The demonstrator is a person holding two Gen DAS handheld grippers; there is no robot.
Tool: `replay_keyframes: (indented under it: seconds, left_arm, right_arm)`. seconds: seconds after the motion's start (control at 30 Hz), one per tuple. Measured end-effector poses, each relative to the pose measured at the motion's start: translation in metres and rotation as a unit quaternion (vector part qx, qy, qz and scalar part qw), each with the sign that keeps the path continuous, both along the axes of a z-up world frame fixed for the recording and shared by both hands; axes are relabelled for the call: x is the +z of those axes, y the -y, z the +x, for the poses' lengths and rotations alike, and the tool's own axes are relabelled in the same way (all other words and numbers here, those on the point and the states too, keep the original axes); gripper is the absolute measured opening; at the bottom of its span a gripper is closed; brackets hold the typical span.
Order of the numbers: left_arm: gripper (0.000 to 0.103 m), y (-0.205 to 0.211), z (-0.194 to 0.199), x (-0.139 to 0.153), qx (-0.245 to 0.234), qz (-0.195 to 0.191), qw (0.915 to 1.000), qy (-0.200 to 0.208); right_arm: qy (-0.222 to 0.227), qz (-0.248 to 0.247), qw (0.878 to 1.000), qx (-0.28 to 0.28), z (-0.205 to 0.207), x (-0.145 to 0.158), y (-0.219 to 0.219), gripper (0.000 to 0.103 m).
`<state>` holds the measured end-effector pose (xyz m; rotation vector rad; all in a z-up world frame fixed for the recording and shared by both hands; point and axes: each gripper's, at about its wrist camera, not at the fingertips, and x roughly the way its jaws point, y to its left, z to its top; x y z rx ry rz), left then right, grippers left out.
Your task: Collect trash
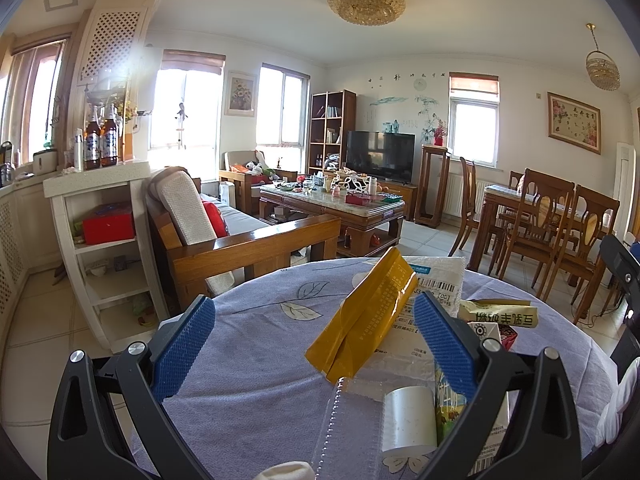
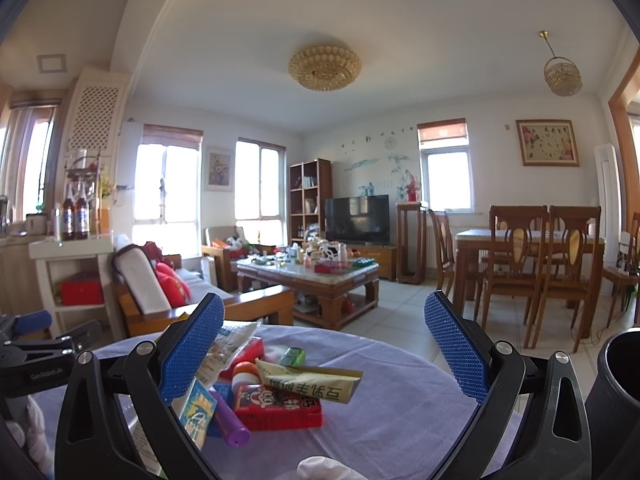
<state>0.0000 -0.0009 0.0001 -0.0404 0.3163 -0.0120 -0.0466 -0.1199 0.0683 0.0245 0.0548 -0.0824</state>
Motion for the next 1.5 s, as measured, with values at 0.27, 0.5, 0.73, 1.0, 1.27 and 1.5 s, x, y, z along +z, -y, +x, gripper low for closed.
replay_keyframes:
  seconds: [0.27,0.5,0.73,1.0,1.27,1.5]
  left_arm:
    - [0.098,-0.004,0.001,-0.004,-0.004,-0.01,0.9999,-0.008]
    - [0.098,-0.036,0.02,-0.013,-0.061,-0.045,0.9917,-0.104]
    - [0.098,-0.041,0.031,-0.039,-0.112,-0.033,0.9636,-0.24]
    - [0.098,-0.014,0.011,-0.048,-0.128,0.043,0.9502,-0.281]
    - [0.096,-0.004,0.01,-0.055,-0.119,0.089,0.9452,-0.291]
    - [0.057,-0.009,0.021,-0.066,-0.136,0.056,0.938,-0.314]
  right_arm:
    - [-0.003,0.001,1.0,0.0,0.001,-0.001,0.0,0.099]
    - [-0.061,0.066,0.993,0.074,0.017,-0.008,0.013,0.099]
    - [-0.244,0.175,0.937,0.18,0.043,-0.038,-0.004,0.099]
    - [-0.327,0.236,0.89,0.214,0.055,-0.049,-0.031,0.089]
    - [-0.367,0.208,0.883,0.206,0.077,-0.045,-0.059,0.08]
    - [-0.391,0.174,0.883,0.191,0.093,-0.051,-0.083,0.061]
